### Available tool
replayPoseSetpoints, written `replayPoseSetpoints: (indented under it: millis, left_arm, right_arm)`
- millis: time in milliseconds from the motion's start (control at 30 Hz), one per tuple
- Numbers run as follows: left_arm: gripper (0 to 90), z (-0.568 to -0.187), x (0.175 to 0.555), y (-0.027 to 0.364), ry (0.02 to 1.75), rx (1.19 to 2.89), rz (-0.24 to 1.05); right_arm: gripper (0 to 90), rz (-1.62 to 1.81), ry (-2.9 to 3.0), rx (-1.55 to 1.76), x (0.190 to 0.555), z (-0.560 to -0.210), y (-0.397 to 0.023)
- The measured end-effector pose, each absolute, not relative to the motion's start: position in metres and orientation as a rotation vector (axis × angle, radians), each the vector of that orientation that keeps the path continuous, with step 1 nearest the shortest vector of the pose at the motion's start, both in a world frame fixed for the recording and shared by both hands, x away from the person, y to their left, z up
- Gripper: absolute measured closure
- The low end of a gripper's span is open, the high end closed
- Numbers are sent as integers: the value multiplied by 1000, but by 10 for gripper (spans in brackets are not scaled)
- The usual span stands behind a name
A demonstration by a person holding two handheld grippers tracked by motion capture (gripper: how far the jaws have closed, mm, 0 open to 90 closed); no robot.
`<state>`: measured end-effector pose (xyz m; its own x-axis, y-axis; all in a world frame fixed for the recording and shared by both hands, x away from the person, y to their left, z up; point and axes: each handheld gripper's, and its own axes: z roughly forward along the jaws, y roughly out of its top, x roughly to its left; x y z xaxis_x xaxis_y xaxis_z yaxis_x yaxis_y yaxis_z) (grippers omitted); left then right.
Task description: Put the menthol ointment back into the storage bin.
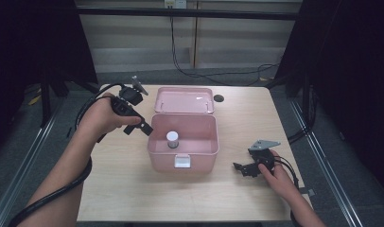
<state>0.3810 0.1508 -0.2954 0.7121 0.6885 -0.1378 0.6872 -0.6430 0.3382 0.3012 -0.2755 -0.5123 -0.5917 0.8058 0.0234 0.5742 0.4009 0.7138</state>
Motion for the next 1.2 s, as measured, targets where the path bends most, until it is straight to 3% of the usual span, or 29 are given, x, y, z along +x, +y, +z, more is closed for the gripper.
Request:
replayPoseSetpoints:
  millis: [600, 1200]
  left_arm:
    - [209, -329, 373, 190, 1127, 2484, 21]
    - [210, -399, 352, 224, 1171, 2395, -13]
  right_arm:
    - [94, 998, 2338, 1200, 301, -512, -276]
    - [93, 995, 2340, 1203, 301, -512, -275]
